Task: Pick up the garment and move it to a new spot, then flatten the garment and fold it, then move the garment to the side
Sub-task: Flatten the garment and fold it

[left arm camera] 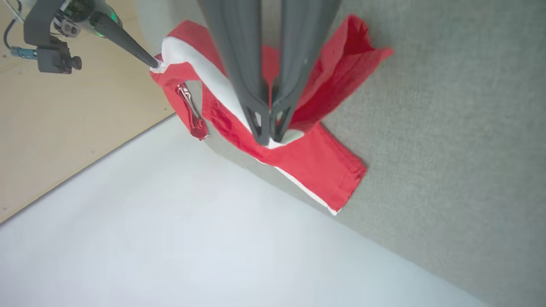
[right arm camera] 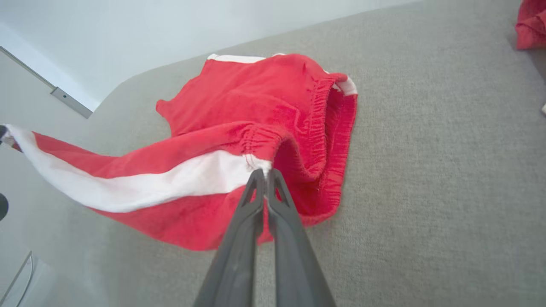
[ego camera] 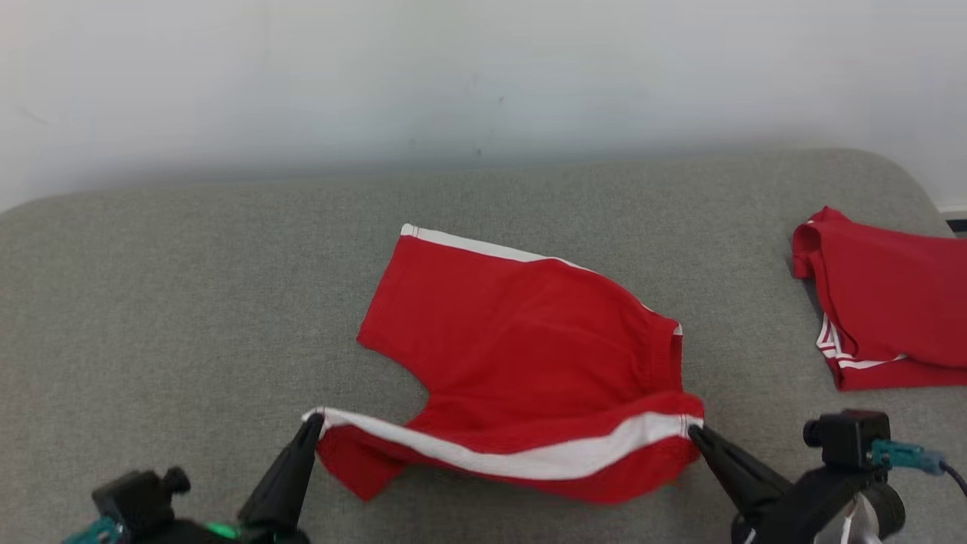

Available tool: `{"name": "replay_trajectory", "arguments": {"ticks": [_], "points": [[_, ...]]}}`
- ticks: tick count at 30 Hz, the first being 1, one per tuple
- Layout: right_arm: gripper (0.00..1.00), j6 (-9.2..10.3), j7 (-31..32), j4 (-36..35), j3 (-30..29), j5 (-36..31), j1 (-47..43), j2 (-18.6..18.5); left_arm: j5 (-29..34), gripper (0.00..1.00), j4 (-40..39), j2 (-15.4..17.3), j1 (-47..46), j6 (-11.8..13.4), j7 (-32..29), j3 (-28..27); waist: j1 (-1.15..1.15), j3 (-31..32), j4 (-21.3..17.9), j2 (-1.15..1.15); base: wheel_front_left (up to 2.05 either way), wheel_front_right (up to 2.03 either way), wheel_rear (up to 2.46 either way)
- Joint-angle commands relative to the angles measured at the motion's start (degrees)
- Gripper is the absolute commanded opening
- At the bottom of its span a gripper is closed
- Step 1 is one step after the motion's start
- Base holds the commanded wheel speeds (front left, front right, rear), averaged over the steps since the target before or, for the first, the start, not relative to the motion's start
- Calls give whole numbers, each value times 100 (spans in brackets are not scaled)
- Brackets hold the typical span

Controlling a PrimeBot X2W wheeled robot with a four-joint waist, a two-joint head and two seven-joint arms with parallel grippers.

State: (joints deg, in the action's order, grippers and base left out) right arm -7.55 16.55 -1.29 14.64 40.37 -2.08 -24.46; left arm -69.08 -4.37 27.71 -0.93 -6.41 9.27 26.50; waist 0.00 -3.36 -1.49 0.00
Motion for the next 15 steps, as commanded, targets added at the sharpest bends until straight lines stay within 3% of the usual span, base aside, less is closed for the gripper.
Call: {"name": "replay_trajectory", "arguments": {"ticks": [1,9,15], "points": [[0,12,-76,-45,-123,0,260,214,198,0,243,-159,-471,35,28,6,0,-256,-71,0,0,0,0],[0,12,-269,216,-408,-57,1318,963,1036,0,1470,-712,-2380,625,247,-30,0,-1021,-329,0,0,0,0],[0,12,-448,627,-480,-294,2010,1344,1731,0,2413,-956,-3535,850,424,91,0,-1536,-581,0,0,0,0]]}}
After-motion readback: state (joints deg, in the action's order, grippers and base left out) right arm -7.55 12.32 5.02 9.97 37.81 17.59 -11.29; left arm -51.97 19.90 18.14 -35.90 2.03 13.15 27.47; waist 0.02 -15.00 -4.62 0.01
